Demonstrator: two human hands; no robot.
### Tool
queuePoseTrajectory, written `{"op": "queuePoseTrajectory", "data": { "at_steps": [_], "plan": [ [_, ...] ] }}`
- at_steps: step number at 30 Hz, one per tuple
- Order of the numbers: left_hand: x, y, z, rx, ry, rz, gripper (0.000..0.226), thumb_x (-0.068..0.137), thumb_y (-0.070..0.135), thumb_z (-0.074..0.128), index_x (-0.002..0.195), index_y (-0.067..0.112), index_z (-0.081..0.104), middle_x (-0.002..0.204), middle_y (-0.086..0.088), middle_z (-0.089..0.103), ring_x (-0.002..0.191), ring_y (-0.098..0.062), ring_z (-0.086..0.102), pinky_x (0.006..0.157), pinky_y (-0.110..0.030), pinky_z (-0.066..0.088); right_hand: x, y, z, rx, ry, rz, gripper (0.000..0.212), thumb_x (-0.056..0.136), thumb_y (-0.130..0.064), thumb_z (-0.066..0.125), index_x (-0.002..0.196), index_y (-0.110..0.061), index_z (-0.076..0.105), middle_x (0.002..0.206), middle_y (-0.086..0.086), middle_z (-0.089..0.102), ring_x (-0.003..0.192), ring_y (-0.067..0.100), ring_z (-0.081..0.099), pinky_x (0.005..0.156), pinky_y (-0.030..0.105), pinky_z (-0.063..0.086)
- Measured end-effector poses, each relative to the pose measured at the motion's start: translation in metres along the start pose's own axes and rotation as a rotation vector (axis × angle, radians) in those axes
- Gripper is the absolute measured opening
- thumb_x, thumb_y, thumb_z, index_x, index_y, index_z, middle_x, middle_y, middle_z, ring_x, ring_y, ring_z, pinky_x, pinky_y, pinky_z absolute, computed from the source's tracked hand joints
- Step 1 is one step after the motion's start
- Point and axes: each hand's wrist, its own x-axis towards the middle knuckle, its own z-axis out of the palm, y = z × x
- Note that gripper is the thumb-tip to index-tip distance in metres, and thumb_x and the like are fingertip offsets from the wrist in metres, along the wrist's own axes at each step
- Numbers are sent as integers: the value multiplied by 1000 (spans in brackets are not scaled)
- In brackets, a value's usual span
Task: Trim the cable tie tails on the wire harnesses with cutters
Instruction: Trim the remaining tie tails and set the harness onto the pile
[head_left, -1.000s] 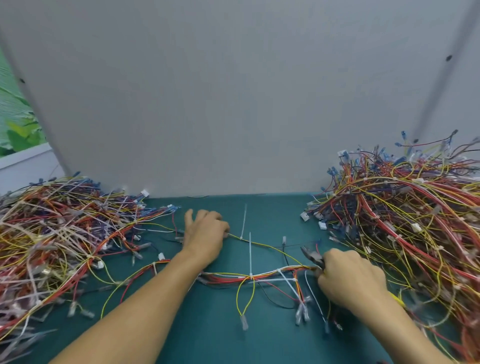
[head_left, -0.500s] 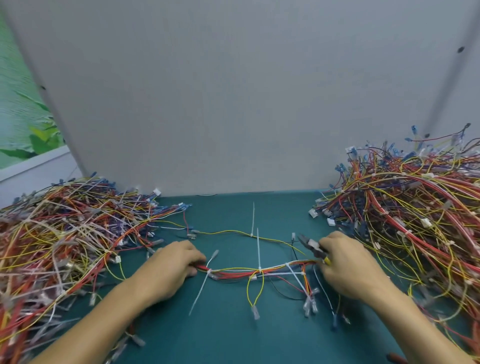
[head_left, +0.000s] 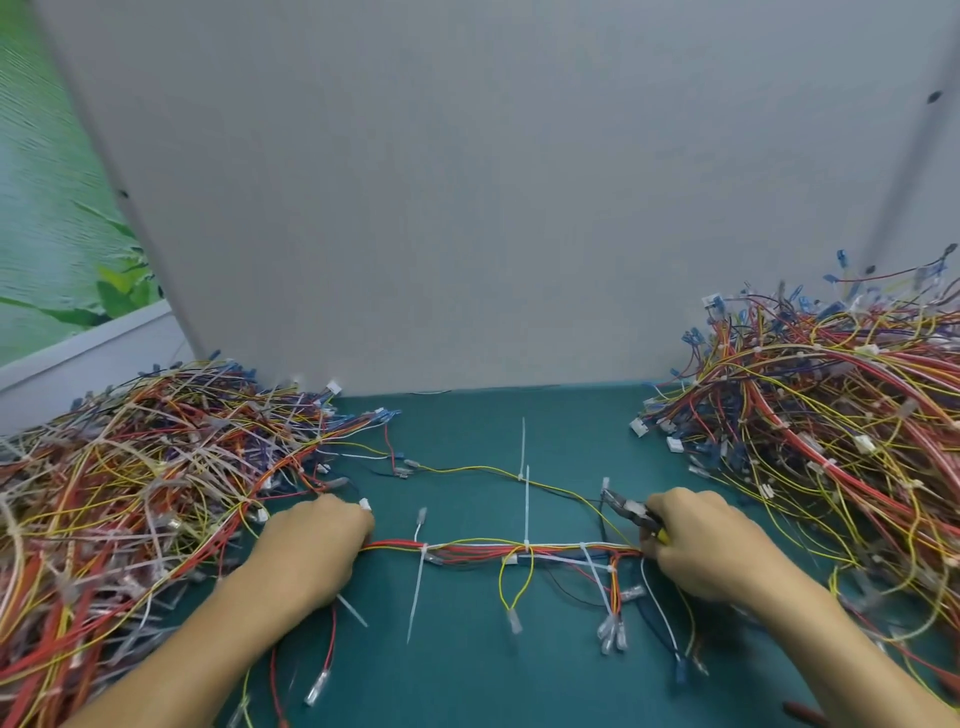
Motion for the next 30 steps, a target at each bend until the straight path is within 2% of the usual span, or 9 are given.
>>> {"op": "queuePoseTrajectory", "data": {
  "at_steps": [2, 4, 7, 10, 14, 20, 25, 28, 30],
  "plan": [
    [-6, 5, -12, 29, 76, -12, 30, 89, 3, 45, 111, 21, 52, 105, -4, 52, 103, -28, 60, 79, -39, 49, 0, 0, 0, -4, -3, -8, 8, 87, -28, 51, 91, -24, 58, 94, 2, 61, 88, 26, 60, 72, 36, 50],
    [-12, 9, -31, 45, 225, -19, 26, 90, 7, 47, 110, 22, 50, 95, -2, 38, 94, -27, 62, 72, -37, 47, 0, 0, -1, -11, -7, -13, 8, 88, -28, 51, 92, -24, 57, 95, 2, 60, 89, 26, 59, 73, 36, 51],
    [-15, 16, -55, 70, 374, 86, 19, 85, 8, 56, 101, 19, 53, 93, 0, 31, 82, -25, 58, 61, -35, 43, 0, 0, -2, -10, -16, -19, 7, 89, -30, 51, 92, -25, 56, 97, 2, 59, 91, 26, 59, 74, 36, 50],
    [-9, 30, -59, 36, 336, 245, 18, 80, 9, 58, 98, 13, 58, 102, -1, 42, 90, -26, 55, 70, -38, 47, -1, -1, -1, -29, -17, -30, 6, 90, -30, 51, 91, -25, 54, 97, 2, 58, 91, 27, 58, 71, 35, 47],
    [-2, 49, -23, -13, 155, 318, 24, 87, 20, 44, 100, 12, 62, 105, -3, 52, 100, -28, 56, 84, -39, 47, -1, -1, -2, -43, -20, -41, 5, 89, -28, 52, 91, -24, 55, 96, 2, 58, 90, 27, 58, 72, 36, 48],
    [5, 42, 12, -310, 252, 357, 18, 92, 25, 46, 105, 25, 58, 118, 12, 49, 107, -14, 51, 90, -31, 44, 0, -1, 1, -42, 12, -57, 6, 90, -28, 52, 86, -24, 52, 94, 2, 58, 92, 27, 58, 66, 33, 41],
    [2, 41, 24, -558, 356, 175, 30, 85, 20, 60, 114, 27, 55, 119, 15, 45, 103, -11, 53, 87, -25, 43, 1, 0, 2, -32, 27, -78, 11, 90, -28, 51, 80, -23, 48, 89, -1, 52, 94, 27, 57, 66, 32, 38],
    [3, 43, 25, -737, 397, 56, 32, 82, 5, 62, 108, 23, 64, 111, 8, 54, 92, -10, 55, 84, -17, 38, -1, -1, 1, -25, 11, -58, 6, 90, -29, 50, 88, -24, 54, 94, 2, 60, 92, 28, 59, 65, 32, 40],
    [1, 44, 28, -782, 433, -27, 31, 80, 0, 60, 103, 19, 68, 106, 3, 59, 90, -13, 59, 85, -19, 39, -2, -1, 0, -20, 5, -56, 7, 90, -29, 50, 90, -24, 54, 97, 4, 61, 93, 29, 59, 65, 32, 40]
  ]
}}
